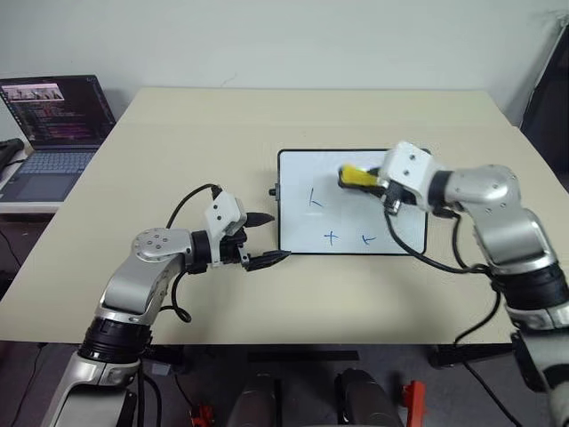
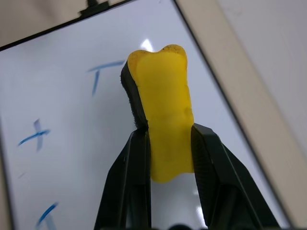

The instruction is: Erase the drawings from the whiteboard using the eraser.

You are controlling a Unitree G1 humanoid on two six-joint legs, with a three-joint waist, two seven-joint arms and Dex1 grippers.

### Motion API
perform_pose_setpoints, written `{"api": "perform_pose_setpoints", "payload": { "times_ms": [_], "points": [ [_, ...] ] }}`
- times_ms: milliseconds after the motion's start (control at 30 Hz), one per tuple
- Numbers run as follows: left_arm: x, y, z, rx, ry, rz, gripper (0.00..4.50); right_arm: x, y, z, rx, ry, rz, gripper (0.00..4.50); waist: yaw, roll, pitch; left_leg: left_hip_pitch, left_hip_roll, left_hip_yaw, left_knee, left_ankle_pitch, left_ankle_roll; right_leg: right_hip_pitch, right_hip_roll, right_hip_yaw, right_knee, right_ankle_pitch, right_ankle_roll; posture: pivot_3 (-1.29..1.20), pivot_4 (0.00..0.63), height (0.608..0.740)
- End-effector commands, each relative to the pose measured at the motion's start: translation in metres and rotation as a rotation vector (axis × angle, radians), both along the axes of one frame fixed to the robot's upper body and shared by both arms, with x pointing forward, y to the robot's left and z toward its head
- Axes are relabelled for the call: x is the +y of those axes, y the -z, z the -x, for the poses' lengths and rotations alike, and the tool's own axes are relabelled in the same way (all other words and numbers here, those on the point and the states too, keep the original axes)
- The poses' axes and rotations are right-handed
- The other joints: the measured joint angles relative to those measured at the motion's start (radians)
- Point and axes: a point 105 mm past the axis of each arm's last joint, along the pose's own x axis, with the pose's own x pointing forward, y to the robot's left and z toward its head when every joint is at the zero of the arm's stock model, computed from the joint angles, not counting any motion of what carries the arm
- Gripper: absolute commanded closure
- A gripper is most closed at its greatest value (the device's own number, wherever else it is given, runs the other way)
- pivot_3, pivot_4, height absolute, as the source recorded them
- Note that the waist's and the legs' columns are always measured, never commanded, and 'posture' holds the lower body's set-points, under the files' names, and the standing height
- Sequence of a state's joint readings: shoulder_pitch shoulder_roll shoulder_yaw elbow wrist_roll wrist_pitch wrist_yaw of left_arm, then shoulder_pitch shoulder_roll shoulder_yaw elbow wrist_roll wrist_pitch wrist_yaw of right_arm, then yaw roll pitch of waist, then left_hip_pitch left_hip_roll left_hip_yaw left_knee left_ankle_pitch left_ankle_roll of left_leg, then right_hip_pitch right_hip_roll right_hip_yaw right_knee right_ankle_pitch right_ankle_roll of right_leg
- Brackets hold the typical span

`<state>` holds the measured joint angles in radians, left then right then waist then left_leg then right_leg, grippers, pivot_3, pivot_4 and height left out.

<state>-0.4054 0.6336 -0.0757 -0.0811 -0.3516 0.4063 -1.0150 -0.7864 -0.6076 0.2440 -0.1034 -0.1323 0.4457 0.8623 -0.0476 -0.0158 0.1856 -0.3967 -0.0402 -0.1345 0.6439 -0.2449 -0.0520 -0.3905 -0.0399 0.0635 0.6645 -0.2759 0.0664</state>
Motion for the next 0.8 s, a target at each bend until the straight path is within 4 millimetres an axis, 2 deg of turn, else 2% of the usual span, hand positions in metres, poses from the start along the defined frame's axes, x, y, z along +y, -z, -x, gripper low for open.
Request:
{"api": "perform_pose_setpoints", "payload": {
  "times_ms": [33, 133, 200, 600, 800],
  "points": [
    [0.014, -0.007, -0.002, -0.048, -0.038, -0.019, 0.00, 0.028, -0.001, 0.002, -0.075, -0.047, 0.044, 3.65, 0.000, 0.000, 0.000, -0.001, 0.000, 0.000, 0.000, 0.000, 0.000, -0.001, 0.000, 0.000, 0.000, 0.000, 0.000, 0.00, 0.150, 0.740],
    [0.026, -0.007, -0.003, -0.052, -0.089, -0.021, 0.00, 0.049, 0.006, 0.007, -0.089, -0.087, 0.074, 3.65, -0.001, 0.000, 0.000, -0.003, 0.000, 0.000, 0.000, 0.000, 0.000, -0.006, 0.000, 0.002, 0.001, 0.000, 0.000, 0.00, 0.150, 0.740],
    [0.032, -0.008, -0.003, -0.061, -0.113, -0.019, 0.00, 0.053, 0.014, 0.005, -0.094, -0.093, 0.130, 3.65, -0.001, 0.000, 0.000, -0.003, 0.000, 0.000, 0.000, 0.000, 0.000, -0.006, 0.000, 0.002, 0.002, 0.000, 0.000, 0.00, 0.150, 0.740],
    [0.024, -0.010, 0.002, -0.059, -0.099, 0.004, 0.00, 0.038, 0.011, -0.024, -0.179, 0.044, 0.254, 3.65, 0.000, 0.000, 0.000, -0.003, 0.000, 0.001, 0.000, 0.000, 0.000, -0.007, 0.000, 0.003, 0.003, 0.000, 0.000, 0.00, 0.150, 0.740],
    [0.023, -0.007, 0.003, -0.048, -0.095, -0.003, 0.00, 0.041, 0.044, -0.020, -0.132, 0.012, 0.376, 3.65, -0.003, 0.000, 0.000, -0.002, 0.000, 0.002, 0.001, 0.000, 0.000, -0.008, 0.000, 0.004, 0.009, 0.000, 0.000, 0.00, 0.150, 0.740]
  ]
}}
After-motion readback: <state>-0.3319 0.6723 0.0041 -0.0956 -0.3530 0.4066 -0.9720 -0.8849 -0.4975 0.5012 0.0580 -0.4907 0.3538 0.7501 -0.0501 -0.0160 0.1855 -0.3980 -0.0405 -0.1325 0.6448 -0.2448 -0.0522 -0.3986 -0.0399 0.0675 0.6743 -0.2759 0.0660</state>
